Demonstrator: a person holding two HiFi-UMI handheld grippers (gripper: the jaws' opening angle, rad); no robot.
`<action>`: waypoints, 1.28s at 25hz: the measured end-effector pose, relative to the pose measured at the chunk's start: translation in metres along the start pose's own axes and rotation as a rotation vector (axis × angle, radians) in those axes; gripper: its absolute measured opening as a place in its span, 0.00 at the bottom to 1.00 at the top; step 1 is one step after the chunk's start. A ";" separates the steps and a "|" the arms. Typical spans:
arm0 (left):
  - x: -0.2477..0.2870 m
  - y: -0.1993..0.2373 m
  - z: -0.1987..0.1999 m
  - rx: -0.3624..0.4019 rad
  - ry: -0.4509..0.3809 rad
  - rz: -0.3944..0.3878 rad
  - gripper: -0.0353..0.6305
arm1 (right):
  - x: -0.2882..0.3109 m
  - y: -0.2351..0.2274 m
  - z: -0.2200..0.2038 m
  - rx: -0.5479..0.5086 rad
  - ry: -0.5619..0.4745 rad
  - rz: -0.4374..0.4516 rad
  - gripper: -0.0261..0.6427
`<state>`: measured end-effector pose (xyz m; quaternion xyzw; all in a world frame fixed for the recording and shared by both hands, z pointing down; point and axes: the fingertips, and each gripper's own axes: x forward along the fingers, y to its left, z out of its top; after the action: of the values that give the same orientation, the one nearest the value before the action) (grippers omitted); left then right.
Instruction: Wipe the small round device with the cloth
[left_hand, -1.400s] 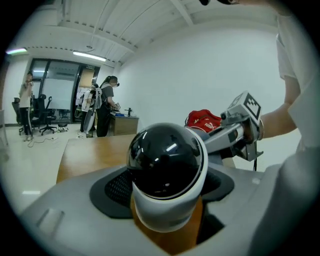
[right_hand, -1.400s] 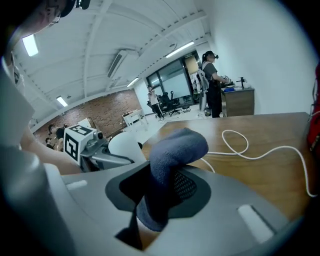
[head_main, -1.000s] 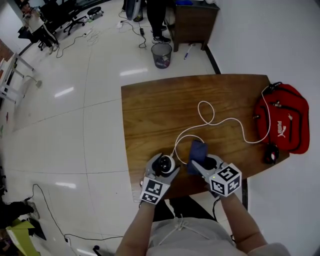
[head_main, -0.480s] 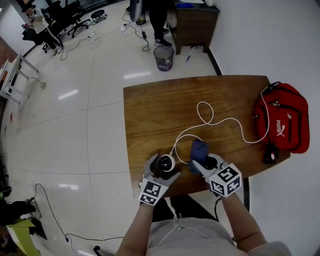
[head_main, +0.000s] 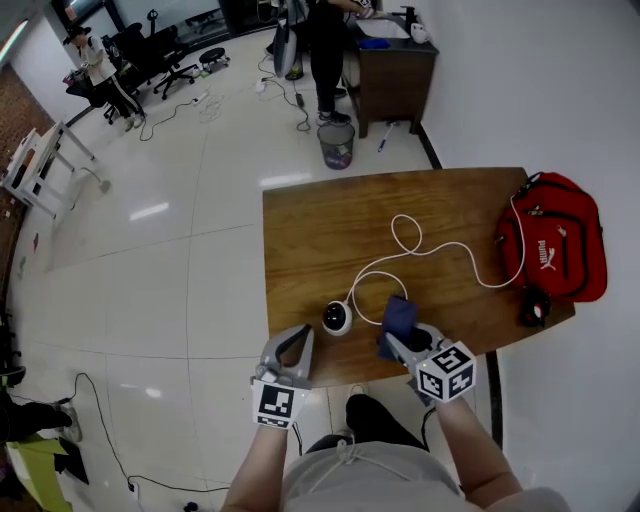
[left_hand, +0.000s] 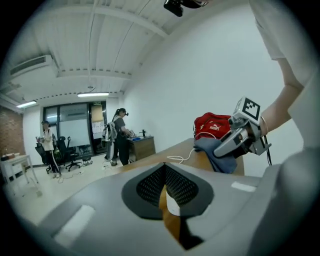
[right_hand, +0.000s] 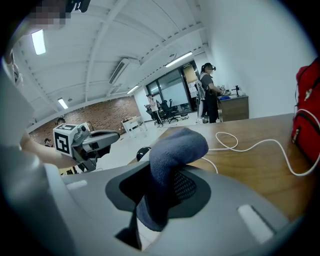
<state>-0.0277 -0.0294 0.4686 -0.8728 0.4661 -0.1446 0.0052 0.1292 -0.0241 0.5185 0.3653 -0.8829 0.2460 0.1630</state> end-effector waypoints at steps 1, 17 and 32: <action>-0.009 -0.005 0.006 0.019 -0.014 -0.007 0.06 | -0.006 0.008 -0.002 -0.002 -0.004 -0.005 0.20; -0.163 -0.051 0.003 -0.111 -0.031 0.015 0.06 | -0.083 0.166 -0.040 -0.115 -0.101 -0.001 0.20; -0.182 -0.074 0.032 -0.120 -0.106 0.000 0.06 | -0.112 0.186 -0.034 -0.104 -0.151 -0.018 0.19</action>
<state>-0.0543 0.1564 0.4032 -0.8779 0.4731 -0.0702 -0.0227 0.0744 0.1723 0.4355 0.3818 -0.9009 0.1700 0.1169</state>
